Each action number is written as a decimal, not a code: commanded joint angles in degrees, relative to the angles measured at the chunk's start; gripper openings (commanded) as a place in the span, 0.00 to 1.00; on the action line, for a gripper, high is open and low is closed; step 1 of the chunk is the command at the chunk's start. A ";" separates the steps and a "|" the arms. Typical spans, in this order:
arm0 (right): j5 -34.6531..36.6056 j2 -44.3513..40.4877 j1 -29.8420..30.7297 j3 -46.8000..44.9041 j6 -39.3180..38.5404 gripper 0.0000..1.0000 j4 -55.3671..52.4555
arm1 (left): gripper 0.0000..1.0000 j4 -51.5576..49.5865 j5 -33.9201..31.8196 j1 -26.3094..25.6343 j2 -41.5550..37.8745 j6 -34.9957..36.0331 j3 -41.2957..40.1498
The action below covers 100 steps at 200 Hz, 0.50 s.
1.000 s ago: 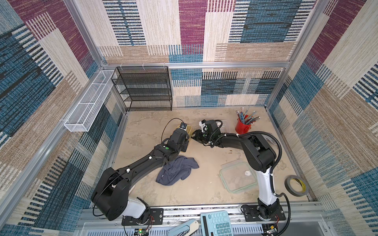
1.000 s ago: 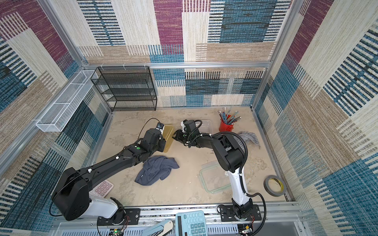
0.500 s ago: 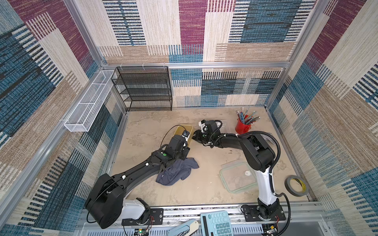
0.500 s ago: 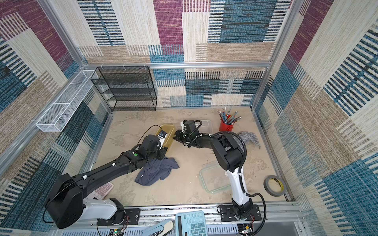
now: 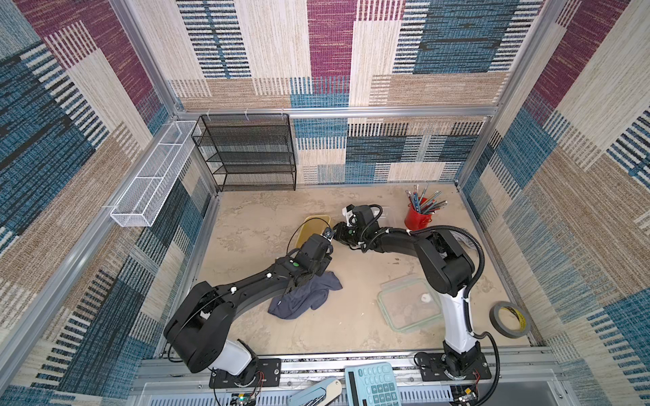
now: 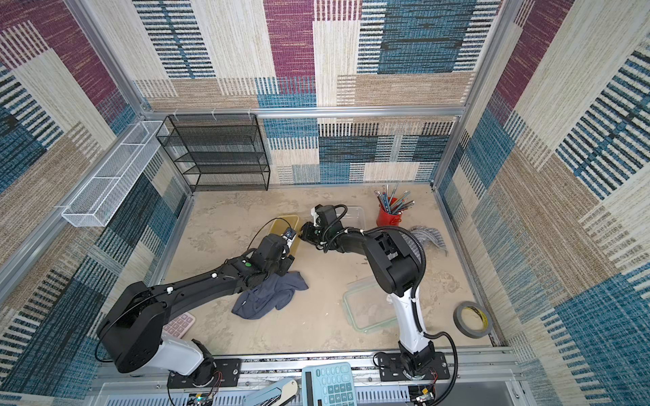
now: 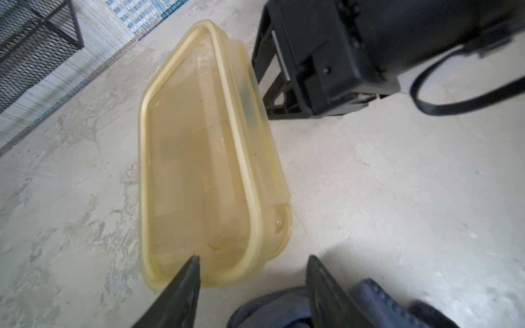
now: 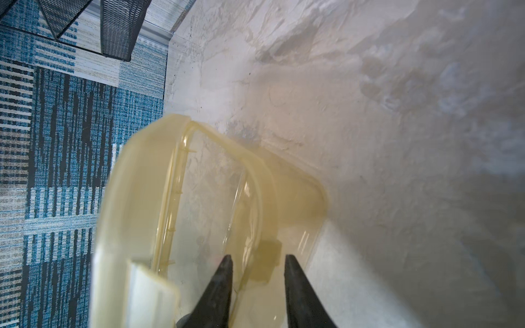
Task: Wipe the insides of the lunch boxes
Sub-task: Open the lid of the lunch box.
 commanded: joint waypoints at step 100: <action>1.78 -0.90 -0.22 0.40 -4.95 0.34 -4.04 | 0.49 5.20 -11.06 -0.61 2.46 -1.76 0.86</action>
